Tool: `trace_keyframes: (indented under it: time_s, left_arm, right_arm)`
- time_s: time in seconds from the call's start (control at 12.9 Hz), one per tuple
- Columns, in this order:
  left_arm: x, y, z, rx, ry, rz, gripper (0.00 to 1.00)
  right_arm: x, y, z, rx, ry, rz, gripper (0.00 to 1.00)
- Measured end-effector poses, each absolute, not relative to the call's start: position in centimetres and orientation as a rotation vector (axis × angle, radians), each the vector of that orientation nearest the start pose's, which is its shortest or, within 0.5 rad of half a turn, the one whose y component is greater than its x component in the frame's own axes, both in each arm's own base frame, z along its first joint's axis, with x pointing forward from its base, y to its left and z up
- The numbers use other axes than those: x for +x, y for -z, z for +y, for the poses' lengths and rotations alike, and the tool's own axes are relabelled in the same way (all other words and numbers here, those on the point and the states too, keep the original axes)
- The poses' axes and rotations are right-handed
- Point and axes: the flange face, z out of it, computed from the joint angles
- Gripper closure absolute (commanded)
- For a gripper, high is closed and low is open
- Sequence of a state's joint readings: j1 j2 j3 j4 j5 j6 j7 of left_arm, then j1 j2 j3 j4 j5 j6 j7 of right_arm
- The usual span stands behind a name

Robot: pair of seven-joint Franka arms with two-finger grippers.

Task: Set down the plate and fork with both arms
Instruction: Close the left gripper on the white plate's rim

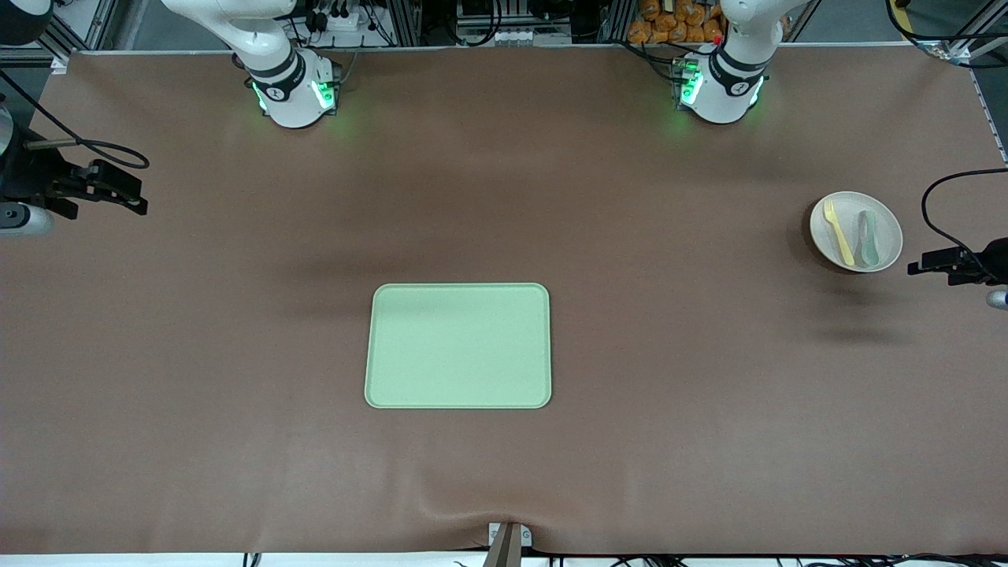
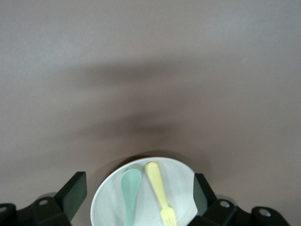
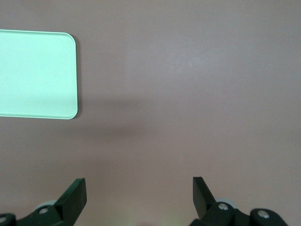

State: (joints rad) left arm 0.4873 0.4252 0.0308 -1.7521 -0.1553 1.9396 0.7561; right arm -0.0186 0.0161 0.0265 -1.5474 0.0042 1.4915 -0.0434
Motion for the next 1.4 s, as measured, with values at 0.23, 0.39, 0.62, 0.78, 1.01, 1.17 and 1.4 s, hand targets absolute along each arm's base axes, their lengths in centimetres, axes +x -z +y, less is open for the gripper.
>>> trace_keyframes:
  time_s: [0.23, 0.39, 0.62, 0.78, 1.01, 1.17, 1.4]
  left_arm:
    - [52.1, -26.9, 32.2, -3.39, -0.097, 0.27, 0.0]
    - [49.4, -24.3, 33.6, -3.414, -0.072, 0.221, 0.0]
    - [46.7, -22.4, 35.5, -3.436, -0.04, 0.127, 0.11]
    - [45.9, -21.9, 36.2, -3.44, -0.043, 0.097, 0.24]
    - [44.7, -19.7, 37.0, -3.453, -0.061, 0.131, 0.44]
    - [44.3, -18.8, 37.4, -3.454, -0.059, 0.152, 0.46]
    - [44.1, -18.8, 37.7, -3.453, -0.053, 0.161, 0.5]
  right_arm:
    - [55.1, -62.0, 0.5, -3.133, -0.114, -0.08, 0.0]
    - [55.1, -62.0, 0.5, -3.132, -0.115, -0.08, 0.0]
    - [55.1, -62.0, 0.5, -3.132, -0.116, -0.08, 0.0]
    - [55.1, -62.0, 0.5, -3.132, -0.116, -0.08, 0.0]
    - [55.1, -62.0, 0.5, -3.132, -0.116, -0.08, 0.0]
    - [55.1, -61.9, 0.5, -3.132, -0.116, -0.08, 0.0]
    - [55.1, -61.9, 0.5, -3.132, -0.117, -0.08, 0.0]
